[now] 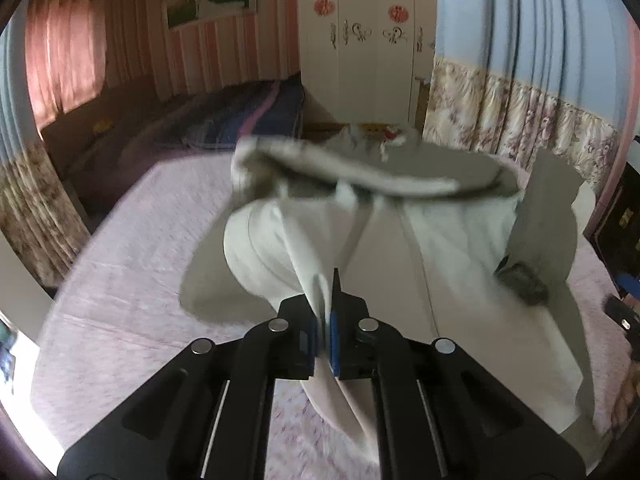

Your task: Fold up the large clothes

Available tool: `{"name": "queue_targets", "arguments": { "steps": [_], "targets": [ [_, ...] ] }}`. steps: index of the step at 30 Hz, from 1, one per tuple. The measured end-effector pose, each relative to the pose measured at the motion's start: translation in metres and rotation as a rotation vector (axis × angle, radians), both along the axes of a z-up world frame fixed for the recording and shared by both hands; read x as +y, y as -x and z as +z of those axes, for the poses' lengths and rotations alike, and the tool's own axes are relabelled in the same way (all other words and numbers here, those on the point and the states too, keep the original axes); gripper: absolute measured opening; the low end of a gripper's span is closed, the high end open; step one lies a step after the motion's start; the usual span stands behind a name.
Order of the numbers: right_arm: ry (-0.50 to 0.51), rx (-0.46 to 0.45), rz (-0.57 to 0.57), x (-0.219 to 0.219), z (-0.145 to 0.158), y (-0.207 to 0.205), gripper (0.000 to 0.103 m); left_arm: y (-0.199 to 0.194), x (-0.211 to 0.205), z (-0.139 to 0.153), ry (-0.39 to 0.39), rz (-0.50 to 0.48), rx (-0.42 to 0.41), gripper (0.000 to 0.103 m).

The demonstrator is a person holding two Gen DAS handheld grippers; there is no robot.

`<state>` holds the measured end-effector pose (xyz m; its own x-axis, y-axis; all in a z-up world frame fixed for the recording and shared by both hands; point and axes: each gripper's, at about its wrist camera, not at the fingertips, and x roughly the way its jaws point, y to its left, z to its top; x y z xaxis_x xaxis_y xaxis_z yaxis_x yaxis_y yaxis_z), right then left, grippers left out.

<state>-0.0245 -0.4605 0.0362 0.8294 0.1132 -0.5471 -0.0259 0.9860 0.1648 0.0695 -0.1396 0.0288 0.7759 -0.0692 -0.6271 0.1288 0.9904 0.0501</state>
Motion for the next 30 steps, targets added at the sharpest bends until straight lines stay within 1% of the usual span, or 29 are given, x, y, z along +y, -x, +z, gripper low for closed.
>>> {"name": "queue_targets", "arguments": {
  "steps": [2, 3, 4, 5, 6, 7, 8, 9, 11, 12, 14, 17, 20, 22, 24, 26, 29, 30],
  "targets": [
    [-0.008, -0.024, 0.024, -0.002, 0.009, -0.008, 0.095, 0.009, -0.006, 0.02, -0.042, 0.008, -0.023, 0.006],
    [-0.007, -0.028, 0.032, -0.002, 0.012, -0.012, 0.095, 0.012, -0.011, 0.031, -0.09, 0.008, -0.034, 0.01],
    [-0.007, -0.03, 0.048, -0.001, 0.015, -0.018, 0.095, 0.013, -0.015, 0.036, -0.118, 0.013, -0.041, 0.015],
    [-0.008, -0.029, 0.061, 0.001, 0.016, -0.025, 0.095, 0.013, -0.019, 0.043, -0.186, 0.029, -0.06, 0.031],
    [-0.008, -0.026, 0.074, 0.004, 0.017, -0.031, 0.095, 0.015, -0.02, 0.045, -0.244, 0.061, -0.091, 0.076],
    [-0.007, -0.021, 0.087, 0.007, 0.018, -0.036, 0.095, 0.016, -0.02, 0.047, -0.271, 0.086, -0.107, 0.093],
    [-0.005, -0.02, 0.102, 0.011, 0.018, -0.041, 0.095, 0.022, -0.014, 0.045, -0.276, 0.106, -0.127, 0.097],
    [0.002, -0.021, 0.112, 0.017, 0.018, -0.045, 0.095, 0.023, -0.008, 0.042, -0.272, 0.118, -0.106, 0.099],
    [0.016, -0.015, 0.123, 0.024, 0.017, -0.051, 0.095, 0.028, 0.012, 0.026, -0.235, 0.147, -0.04, 0.099],
    [0.019, -0.01, 0.126, 0.028, 0.017, -0.055, 0.095, 0.029, 0.022, 0.019, -0.225, 0.166, -0.02, 0.099],
    [0.019, -0.009, 0.123, 0.036, 0.016, -0.055, 0.095, 0.038, 0.046, 0.003, -0.215, 0.196, 0.011, 0.099],
    [0.02, -0.022, 0.086, 0.05, 0.022, -0.052, 0.095, 0.049, 0.077, -0.018, -0.177, 0.2, 0.048, 0.099],
    [0.012, -0.024, 0.024, 0.062, 0.025, -0.053, 0.095, 0.062, 0.102, -0.029, -0.12, 0.165, 0.037, 0.099],
    [0.036, 0.022, -0.003, 0.071, 0.024, -0.061, 0.095, 0.067, 0.113, -0.036, -0.091, 0.135, 0.024, 0.099],
    [0.055, 0.076, -0.03, 0.085, 0.027, -0.066, 0.095, 0.069, 0.124, -0.044, -0.064, 0.075, 0.012, 0.099],
    [0.063, 0.061, -0.063, 0.095, 0.034, -0.056, 0.095, 0.062, 0.132, -0.054, -0.062, 0.031, -0.001, 0.099],
    [0.127, 0.058, -0.133, 0.113, 0.046, -0.033, 0.095, 0.046, 0.143, -0.068, -0.032, -0.025, 0.011, 0.098],
    [0.142, 0.059, -0.149, 0.116, 0.05, -0.027, 0.095, 0.04, 0.145, -0.074, -0.042, -0.039, 0.023, 0.094]
  ]
}}
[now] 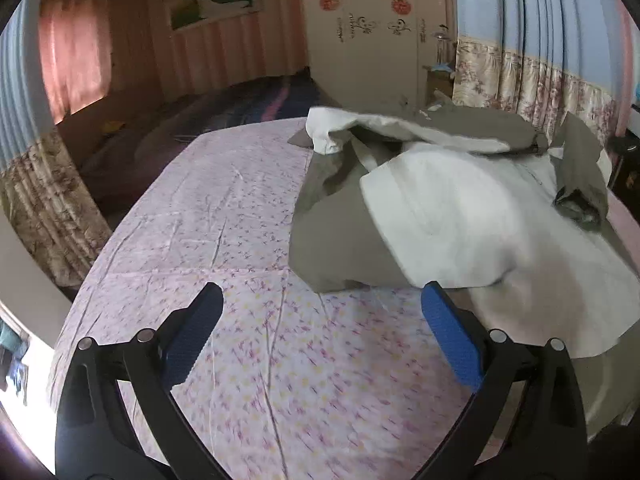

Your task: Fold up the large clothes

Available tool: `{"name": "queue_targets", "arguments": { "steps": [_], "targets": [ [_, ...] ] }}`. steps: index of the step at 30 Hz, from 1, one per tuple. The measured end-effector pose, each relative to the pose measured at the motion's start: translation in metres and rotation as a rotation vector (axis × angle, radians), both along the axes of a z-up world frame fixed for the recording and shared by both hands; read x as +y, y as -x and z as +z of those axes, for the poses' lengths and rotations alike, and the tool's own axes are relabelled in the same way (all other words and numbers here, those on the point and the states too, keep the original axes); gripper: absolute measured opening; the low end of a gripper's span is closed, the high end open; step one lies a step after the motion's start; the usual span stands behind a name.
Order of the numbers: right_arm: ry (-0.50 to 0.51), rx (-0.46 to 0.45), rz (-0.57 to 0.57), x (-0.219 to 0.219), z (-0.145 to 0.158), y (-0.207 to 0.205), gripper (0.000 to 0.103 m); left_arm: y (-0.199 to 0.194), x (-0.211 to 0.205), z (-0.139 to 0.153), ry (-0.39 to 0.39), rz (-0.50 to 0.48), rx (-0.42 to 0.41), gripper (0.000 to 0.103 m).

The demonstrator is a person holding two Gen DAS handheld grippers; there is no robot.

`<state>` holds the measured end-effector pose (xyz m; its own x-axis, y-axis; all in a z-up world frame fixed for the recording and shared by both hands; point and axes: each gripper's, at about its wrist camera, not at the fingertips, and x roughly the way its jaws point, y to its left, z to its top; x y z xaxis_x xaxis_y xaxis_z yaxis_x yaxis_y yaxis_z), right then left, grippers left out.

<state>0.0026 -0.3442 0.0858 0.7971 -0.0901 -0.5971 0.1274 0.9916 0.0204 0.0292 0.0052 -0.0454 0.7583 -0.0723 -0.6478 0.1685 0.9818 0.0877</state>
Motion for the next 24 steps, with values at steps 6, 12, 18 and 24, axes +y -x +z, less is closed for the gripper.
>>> {"name": "queue_targets", "arguments": {
  "steps": [6, 12, 18, 24],
  "targets": [
    [0.032, 0.008, -0.177, -0.002, 0.009, 0.04, 0.095, -0.016, -0.009, -0.033, -0.015, -0.172, 0.111, 0.07],
    [0.036, 0.046, -0.264, -0.005, -0.003, 0.073, 0.095, -0.039, -0.027, -0.037, 0.041, -0.25, 0.152, 0.068],
    [-0.047, 0.095, -0.307, -0.034, -0.027, 0.113, 0.095, -0.061, -0.065, -0.037, -0.001, -0.273, 0.115, 0.084],
    [-0.133, 0.16, -0.257, -0.062, -0.067, 0.129, 0.095, -0.076, -0.083, -0.023, 0.113, -0.222, 0.126, 0.052]
  ]
}}
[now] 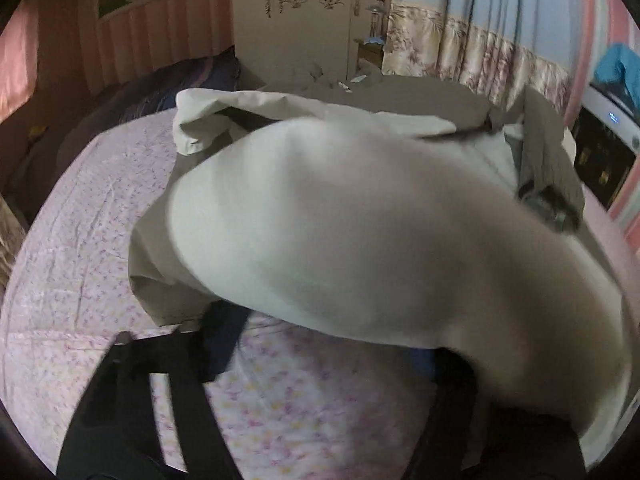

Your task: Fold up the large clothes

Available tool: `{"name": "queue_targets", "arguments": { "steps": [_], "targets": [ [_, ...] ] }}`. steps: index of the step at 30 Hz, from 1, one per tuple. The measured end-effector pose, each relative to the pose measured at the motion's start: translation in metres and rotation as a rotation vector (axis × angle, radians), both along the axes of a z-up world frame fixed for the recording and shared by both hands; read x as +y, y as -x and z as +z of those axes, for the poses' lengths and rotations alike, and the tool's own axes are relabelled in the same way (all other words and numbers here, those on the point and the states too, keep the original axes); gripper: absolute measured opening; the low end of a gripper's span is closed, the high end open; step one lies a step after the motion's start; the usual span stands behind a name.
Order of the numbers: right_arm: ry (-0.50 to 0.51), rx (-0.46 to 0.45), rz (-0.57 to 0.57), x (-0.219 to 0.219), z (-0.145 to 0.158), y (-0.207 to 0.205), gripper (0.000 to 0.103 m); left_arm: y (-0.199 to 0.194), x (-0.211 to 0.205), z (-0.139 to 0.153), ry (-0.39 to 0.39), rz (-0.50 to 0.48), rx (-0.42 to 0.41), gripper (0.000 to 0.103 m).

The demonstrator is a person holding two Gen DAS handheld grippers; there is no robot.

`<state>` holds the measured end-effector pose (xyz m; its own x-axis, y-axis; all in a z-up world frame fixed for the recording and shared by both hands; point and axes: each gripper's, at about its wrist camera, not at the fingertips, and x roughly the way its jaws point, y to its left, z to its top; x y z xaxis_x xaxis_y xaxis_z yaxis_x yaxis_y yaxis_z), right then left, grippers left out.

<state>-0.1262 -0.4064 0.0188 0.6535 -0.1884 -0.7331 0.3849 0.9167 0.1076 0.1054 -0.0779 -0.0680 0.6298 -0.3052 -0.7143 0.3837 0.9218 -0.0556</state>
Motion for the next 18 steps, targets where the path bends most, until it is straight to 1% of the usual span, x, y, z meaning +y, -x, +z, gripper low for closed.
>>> {"name": "queue_targets", "arguments": {
  "steps": [1, 3, 4, 6, 7, 8, 9, 10, 11, 12, 13, 14, 15, 16, 18],
  "targets": [
    [-0.029, 0.01, 0.016, -0.005, -0.009, 0.002, 0.095, -0.001, -0.005, 0.001, 0.014, 0.006, 0.011, 0.047],
    [-0.034, 0.037, 0.037, -0.01, -0.023, 0.003, 0.095, -0.001, -0.018, 0.001, 0.011, 0.032, 0.023, 0.027],
    [-0.03, 0.042, 0.05, -0.013, -0.03, 0.003, 0.095, 0.0, -0.022, 0.002, 0.01, 0.046, 0.021, 0.025],
    [-0.04, 0.057, 0.086, -0.017, -0.041, 0.0, 0.094, 0.0, -0.025, 0.003, 0.026, 0.083, 0.027, 0.016],
    [-0.072, 0.057, 0.107, -0.022, -0.047, -0.001, 0.094, 0.0, -0.026, 0.005, 0.029, 0.097, 0.032, 0.015],
    [-0.113, 0.048, 0.135, -0.024, -0.051, -0.003, 0.087, 0.002, -0.027, 0.008, 0.019, 0.111, 0.022, 0.012],
    [-0.135, 0.059, 0.168, -0.023, -0.056, -0.006, 0.07, 0.004, -0.028, 0.012, 0.003, 0.124, 0.007, 0.01],
    [-0.144, 0.07, 0.196, -0.022, -0.06, -0.009, 0.06, 0.005, -0.029, 0.014, -0.009, 0.129, 0.002, 0.01],
    [-0.119, 0.062, 0.215, -0.019, -0.06, -0.011, 0.038, 0.009, -0.029, 0.019, -0.023, 0.136, -0.005, 0.009],
    [-0.105, 0.059, 0.245, -0.015, -0.06, -0.014, 0.02, 0.013, -0.026, 0.022, -0.035, 0.146, -0.01, 0.009],
    [-0.104, 0.063, 0.271, -0.014, -0.06, -0.02, 0.015, 0.016, -0.023, 0.024, -0.047, 0.152, -0.012, 0.008],
    [-0.132, 0.055, 0.29, -0.016, -0.059, -0.024, 0.007, 0.02, -0.02, 0.027, -0.067, 0.163, -0.014, 0.008],
    [-0.152, 0.043, 0.305, -0.019, -0.056, -0.028, 0.005, 0.025, -0.014, 0.031, -0.081, 0.175, -0.013, 0.007],
    [-0.146, 0.03, 0.313, -0.021, -0.053, -0.03, 0.005, 0.029, -0.01, 0.032, -0.091, 0.181, -0.011, 0.007],
    [-0.095, -0.023, 0.314, -0.026, -0.038, -0.032, 0.005, 0.041, 0.003, 0.041, -0.133, 0.201, -0.015, 0.006]
  ]
}}
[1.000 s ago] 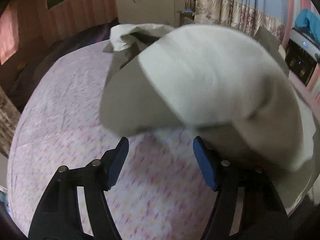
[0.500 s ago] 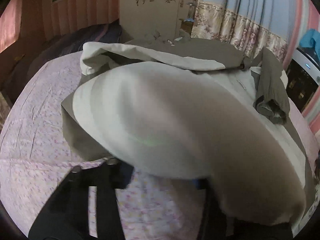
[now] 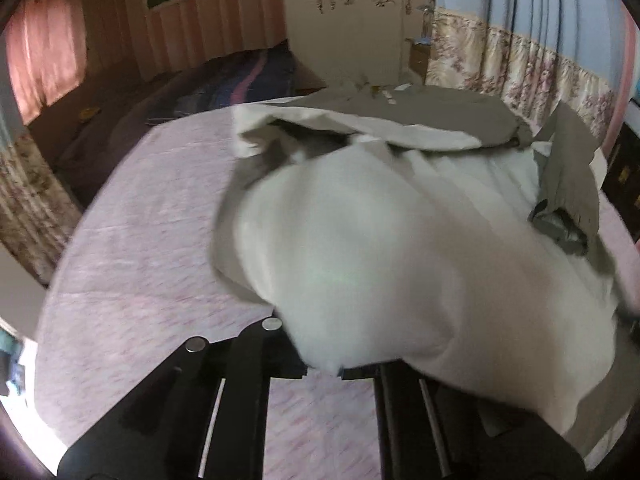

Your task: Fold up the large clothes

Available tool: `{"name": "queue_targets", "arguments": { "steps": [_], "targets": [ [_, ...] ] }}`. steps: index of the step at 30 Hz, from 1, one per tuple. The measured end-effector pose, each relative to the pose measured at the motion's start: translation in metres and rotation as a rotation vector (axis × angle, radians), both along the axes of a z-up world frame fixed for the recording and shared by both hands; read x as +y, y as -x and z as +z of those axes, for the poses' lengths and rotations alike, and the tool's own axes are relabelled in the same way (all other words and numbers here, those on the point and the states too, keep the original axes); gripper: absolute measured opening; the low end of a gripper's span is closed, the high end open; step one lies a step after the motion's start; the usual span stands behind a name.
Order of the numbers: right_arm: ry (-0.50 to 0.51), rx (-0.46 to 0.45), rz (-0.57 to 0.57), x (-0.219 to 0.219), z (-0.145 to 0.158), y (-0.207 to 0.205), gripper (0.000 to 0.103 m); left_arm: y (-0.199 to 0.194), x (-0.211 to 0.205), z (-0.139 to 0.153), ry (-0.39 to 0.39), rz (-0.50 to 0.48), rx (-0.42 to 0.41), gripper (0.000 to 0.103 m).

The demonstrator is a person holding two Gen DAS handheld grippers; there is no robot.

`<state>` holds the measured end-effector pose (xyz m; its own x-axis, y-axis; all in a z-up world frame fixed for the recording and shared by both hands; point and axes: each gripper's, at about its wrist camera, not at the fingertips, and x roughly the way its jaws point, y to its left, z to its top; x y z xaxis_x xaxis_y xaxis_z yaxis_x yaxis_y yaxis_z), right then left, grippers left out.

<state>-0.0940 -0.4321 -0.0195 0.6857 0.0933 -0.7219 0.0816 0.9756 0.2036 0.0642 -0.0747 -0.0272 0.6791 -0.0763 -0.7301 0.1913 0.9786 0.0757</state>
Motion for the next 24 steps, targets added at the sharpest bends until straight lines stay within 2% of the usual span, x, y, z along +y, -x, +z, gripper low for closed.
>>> {"name": "queue_targets", "arguments": {
  "steps": [5, 8, 13, 14, 16, 17, 18, 19, 21, 24],
  "targets": [
    [0.066, -0.096, -0.058, -0.026, 0.036, -0.002, 0.005, 0.037, 0.028, 0.022, -0.068, 0.036, -0.005, 0.001],
    [0.085, -0.114, -0.08, -0.038, 0.052, -0.002, 0.005, 0.058, 0.04, 0.031, -0.046, 0.048, 0.005, 0.0],
    [0.089, -0.102, -0.116, -0.046, 0.059, -0.002, 0.007, 0.084, 0.031, 0.052, -0.01, -0.003, -0.024, 0.0],
    [0.075, -0.097, -0.112, -0.047, 0.059, -0.004, 0.009, 0.085, 0.028, 0.06, 0.003, -0.02, -0.045, 0.001],
    [0.093, -0.108, -0.129, -0.046, 0.063, -0.006, 0.02, 0.08, 0.024, 0.07, 0.02, -0.039, -0.087, 0.001],
    [0.126, -0.105, -0.147, -0.047, 0.064, -0.011, 0.05, 0.073, 0.02, 0.074, 0.008, -0.051, -0.109, 0.005],
    [0.145, -0.103, -0.163, -0.049, 0.065, -0.01, 0.081, 0.069, 0.016, 0.075, -0.008, -0.068, -0.111, 0.014],
    [0.16, -0.116, -0.189, -0.051, 0.069, -0.007, 0.084, 0.064, 0.012, 0.074, -0.039, -0.088, -0.102, 0.022],
    [0.157, -0.139, -0.216, -0.051, 0.076, 0.001, 0.084, 0.065, 0.011, 0.07, -0.095, -0.095, -0.124, 0.069],
    [0.121, -0.155, -0.187, -0.041, 0.083, 0.007, 0.085, 0.072, 0.023, 0.056, -0.089, -0.103, -0.11, 0.088]
  ]
}}
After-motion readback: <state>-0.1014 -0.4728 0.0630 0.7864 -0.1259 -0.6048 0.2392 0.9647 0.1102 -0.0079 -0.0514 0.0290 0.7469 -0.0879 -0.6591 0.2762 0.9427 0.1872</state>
